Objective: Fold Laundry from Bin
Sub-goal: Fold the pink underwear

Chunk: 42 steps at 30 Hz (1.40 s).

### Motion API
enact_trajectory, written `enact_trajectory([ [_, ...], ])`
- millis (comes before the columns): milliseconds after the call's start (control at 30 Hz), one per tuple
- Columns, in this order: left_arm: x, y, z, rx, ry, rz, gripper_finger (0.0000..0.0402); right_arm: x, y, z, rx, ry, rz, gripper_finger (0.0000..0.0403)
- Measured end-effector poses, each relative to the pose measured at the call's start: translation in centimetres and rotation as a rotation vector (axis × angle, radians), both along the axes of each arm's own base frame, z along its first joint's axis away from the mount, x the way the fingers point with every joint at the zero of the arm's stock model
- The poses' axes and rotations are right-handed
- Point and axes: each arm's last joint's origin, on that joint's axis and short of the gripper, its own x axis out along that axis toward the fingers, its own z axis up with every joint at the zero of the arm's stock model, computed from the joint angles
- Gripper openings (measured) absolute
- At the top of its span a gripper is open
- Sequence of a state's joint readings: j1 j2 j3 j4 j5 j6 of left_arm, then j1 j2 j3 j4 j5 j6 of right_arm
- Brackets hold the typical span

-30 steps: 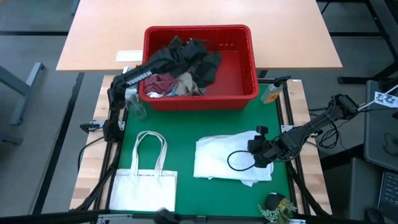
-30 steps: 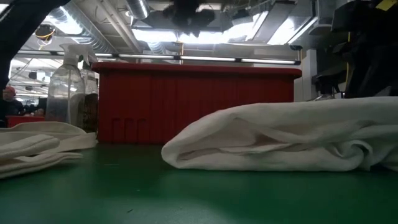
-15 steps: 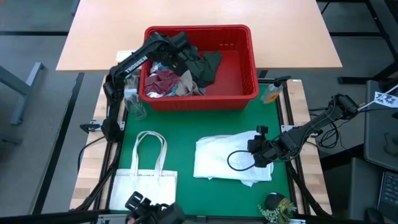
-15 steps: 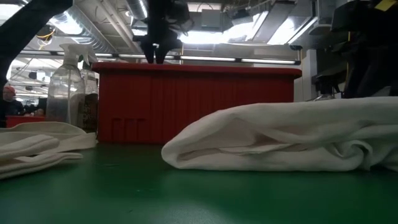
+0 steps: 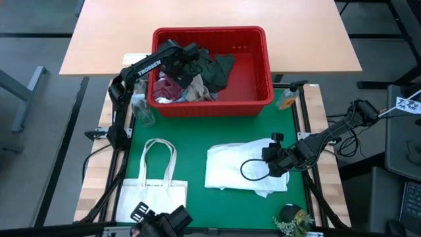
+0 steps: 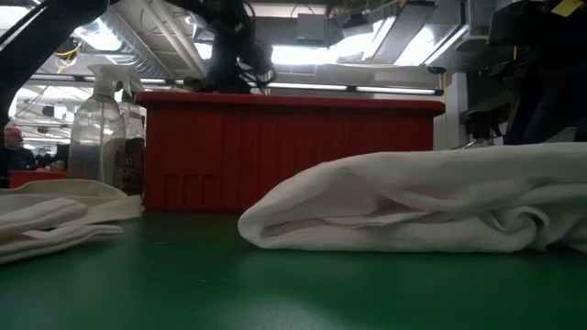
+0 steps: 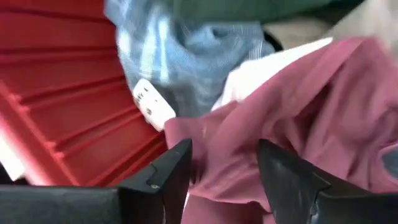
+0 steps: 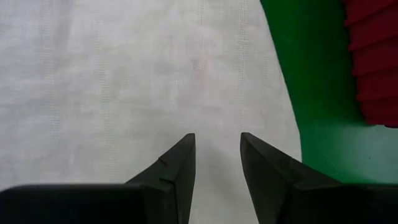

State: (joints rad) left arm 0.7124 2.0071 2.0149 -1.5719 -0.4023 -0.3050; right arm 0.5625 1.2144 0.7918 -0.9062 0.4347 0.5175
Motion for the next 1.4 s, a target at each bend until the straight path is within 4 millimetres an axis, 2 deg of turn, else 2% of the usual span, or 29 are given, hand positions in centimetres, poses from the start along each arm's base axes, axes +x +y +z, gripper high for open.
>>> enact_trajectory([
  [133,-0.1,-0.1,-0.7,-0.034,0.017,-0.021,0.0136,0.0,0.0,0.0,-0.003,-0.002,-0.001,0.0129],
  [300,0.3,-0.5,-0.6,-0.035,0.017,-0.038,0.0034,0.0,-0.1,0.0,-0.024,-0.014,-0.006,0.0129],
  [367,0.6,-0.8,-0.4,-0.030,0.011,-0.056,0.0010,0.0,-0.1,0.0,-0.025,-0.014,-0.004,0.0129],
  [567,2.0,-2.1,1.9,0.011,-0.056,-0.144,0.0003,0.0,-0.1,0.0,-0.036,-0.007,0.018,0.0129],
  [833,3.7,-5.1,8.0,0.080,-0.321,-0.251,0.0001,0.1,-0.2,0.1,-0.122,-0.008,0.088,0.0129],
  [1000,4.1,-7.4,10.7,0.145,-0.526,-0.330,0.0001,0.2,-0.3,0.6,-0.189,-0.043,0.073,0.0129],
  [1133,4.8,-8.7,12.8,0.204,-0.681,-0.390,0.0001,0.9,-0.1,2.6,-0.227,-0.119,0.066,0.0129],
  [1400,7.7,-11.6,15.8,0.285,-1.029,-0.557,0.0000,1.7,0.1,8.4,-0.293,-0.242,0.057,0.0129],
])
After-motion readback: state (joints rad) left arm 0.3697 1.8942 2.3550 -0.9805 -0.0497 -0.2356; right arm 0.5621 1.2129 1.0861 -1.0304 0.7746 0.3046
